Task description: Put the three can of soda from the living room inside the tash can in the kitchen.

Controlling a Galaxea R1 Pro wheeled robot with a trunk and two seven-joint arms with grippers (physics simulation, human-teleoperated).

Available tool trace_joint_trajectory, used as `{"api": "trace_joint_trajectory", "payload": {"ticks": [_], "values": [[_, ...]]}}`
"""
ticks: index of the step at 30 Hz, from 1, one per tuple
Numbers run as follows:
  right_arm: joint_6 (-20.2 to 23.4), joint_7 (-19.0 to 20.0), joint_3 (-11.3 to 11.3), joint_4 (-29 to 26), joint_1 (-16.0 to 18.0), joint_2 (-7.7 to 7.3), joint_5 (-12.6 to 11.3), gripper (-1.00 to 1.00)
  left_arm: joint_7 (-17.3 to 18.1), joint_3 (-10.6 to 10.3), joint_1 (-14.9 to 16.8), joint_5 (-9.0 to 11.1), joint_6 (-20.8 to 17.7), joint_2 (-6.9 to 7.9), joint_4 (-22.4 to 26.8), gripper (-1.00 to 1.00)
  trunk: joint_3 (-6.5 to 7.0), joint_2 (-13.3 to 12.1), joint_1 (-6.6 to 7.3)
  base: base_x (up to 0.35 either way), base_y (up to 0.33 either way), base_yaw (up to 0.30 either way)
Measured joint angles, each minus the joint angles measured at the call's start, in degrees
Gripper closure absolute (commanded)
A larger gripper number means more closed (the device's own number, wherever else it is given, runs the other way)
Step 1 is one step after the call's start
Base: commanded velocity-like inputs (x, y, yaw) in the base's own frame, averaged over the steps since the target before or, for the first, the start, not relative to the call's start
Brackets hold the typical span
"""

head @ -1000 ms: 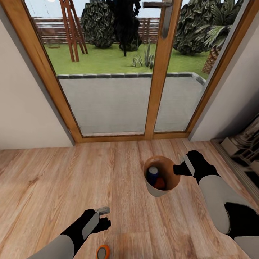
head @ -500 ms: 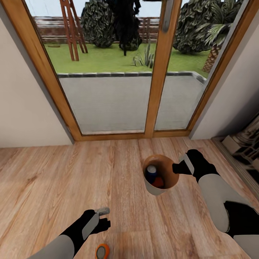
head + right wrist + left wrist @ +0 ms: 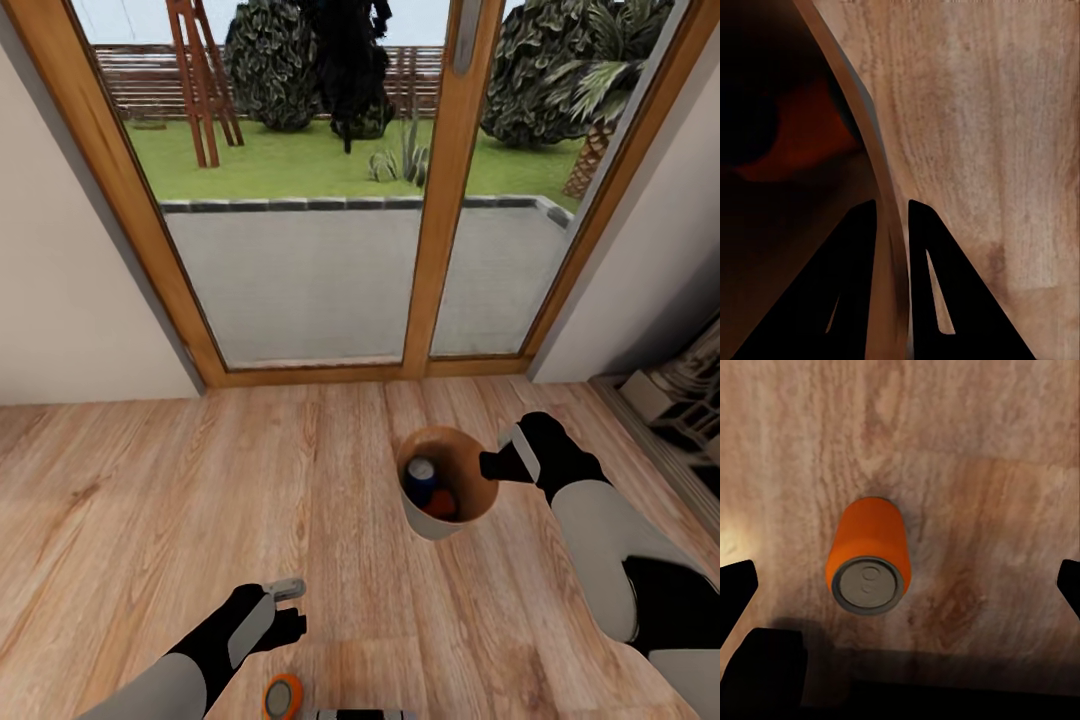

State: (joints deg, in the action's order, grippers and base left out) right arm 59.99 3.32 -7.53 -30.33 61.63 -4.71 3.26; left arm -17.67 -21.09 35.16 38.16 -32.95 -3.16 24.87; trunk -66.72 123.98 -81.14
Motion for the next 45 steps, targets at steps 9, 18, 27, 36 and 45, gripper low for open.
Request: {"api": "trace_joint_trajectory", "payload": {"ticks": [9,18,27,36,45], "values": [[0.0,0.01,-0.03,5.69,5.13,-0.19,-0.13,1.0,0.0,0.0,0.0,0.03,-0.01,-0.01,0.0,-1.0,-1.44,3.22,-1.76,0.0,0.0,0.0],[0.0,-0.07,0.31,21.07,16.16,-1.05,-0.16,1.0,-0.02,0.0,0.0,0.07,-0.01,-0.01,0.2,-1.0,-1.44,3.23,-1.76,0.0,0.0,0.0],[0.0,-0.07,0.79,28.42,21.05,-1.92,-0.04,1.0,-0.07,0.0,0.0,0.07,-0.01,0.0,0.53,-1.0,-1.44,3.22,-1.76,0.0,0.0,0.0],[0.0,-0.15,0.9,29.41,21.55,-2.11,0.05,1.0,-0.02,0.0,0.0,0.07,-0.01,-0.01,0.62,-1.0,-1.44,3.22,-1.76,0.0,0.0,0.0],[0.01,-0.43,1.24,29.45,21.57,-1.98,0.4,1.0,-0.01,0.03,0.0,0.07,-0.06,0.0,0.62,-1.0,-1.44,3.22,-1.76,0.0,0.0,0.0]]}}
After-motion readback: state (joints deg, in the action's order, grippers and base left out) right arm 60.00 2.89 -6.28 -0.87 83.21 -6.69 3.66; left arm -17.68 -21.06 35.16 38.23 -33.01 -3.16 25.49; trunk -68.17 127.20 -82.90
